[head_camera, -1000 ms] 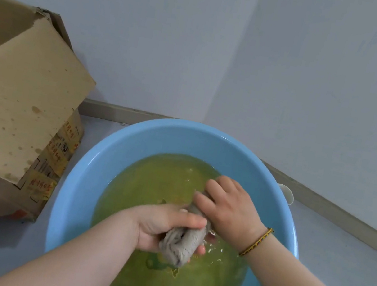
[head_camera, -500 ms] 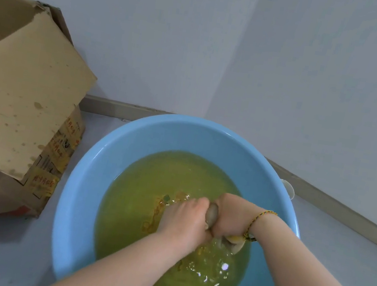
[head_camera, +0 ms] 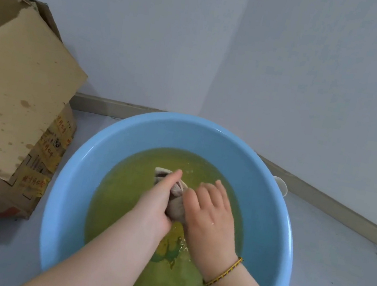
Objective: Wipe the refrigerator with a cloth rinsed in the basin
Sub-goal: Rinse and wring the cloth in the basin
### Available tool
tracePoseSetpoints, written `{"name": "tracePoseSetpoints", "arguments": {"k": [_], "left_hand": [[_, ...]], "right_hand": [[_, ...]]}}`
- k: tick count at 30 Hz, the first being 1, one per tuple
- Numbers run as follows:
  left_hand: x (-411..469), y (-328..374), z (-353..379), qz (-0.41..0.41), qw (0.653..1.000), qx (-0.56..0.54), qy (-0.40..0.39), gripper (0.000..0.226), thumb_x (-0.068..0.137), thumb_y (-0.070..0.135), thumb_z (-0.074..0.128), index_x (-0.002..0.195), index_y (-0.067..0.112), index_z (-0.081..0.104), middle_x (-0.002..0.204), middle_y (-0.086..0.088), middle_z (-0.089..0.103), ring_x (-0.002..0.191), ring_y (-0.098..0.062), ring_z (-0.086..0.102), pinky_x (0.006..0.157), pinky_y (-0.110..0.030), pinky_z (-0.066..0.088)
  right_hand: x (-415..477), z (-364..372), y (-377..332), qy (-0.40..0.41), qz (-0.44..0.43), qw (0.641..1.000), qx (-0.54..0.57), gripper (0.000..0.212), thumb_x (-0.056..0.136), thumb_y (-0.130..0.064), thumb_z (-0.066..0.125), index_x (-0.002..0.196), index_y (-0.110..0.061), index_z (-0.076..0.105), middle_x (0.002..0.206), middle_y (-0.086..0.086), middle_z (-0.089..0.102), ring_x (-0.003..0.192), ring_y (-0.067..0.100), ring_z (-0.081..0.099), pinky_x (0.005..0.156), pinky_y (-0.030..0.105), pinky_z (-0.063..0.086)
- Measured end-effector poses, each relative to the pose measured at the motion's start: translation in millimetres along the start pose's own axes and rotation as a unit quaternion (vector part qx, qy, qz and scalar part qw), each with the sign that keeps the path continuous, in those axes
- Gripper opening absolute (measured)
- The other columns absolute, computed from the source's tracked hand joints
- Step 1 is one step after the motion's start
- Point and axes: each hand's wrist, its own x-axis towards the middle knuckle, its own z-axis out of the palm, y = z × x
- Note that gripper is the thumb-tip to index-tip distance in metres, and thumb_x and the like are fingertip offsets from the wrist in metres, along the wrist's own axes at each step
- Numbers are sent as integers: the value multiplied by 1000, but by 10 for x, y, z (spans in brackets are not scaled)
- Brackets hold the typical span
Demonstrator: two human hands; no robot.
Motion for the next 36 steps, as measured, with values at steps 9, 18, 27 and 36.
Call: {"name": "tracePoseSetpoints", "arguments": {"k": [9,18,27,36], "left_hand": [[-44,96,1,190,976,79,-69,19,78,2,63,70,19,61,53,5,61,44,-6,58,43,-16,47],[-91,165,-3,193,962,140,-131,45,78,31,57,35,20,49,36,0,44,32,-12,41,40,-16,35],[-96,365,-96,66,960,111,-249,67,91,47,29,53,7,67,36,-6,51,41,-18,55,53,-20,51],[-132,217,-389,-151,880,358,-273,68,51,14,86,112,14,55,94,-6,66,77,-21,69,56,-41,57]], "right_hand": [[-5,-21,-326,-151,412,813,383,31,74,-4,59,64,-28,43,59,-7,50,52,15,50,50,26,42],[105,-83,-176,-374,385,584,610,28,65,4,61,50,-15,46,34,-12,45,31,1,40,35,13,33],[217,-111,40,-348,145,866,328,8,75,-7,65,75,-12,59,64,0,54,56,7,56,52,18,36],[190,-124,237,-122,-176,975,-61,25,70,-5,40,54,-20,53,50,-4,46,42,18,45,60,29,29]]}}
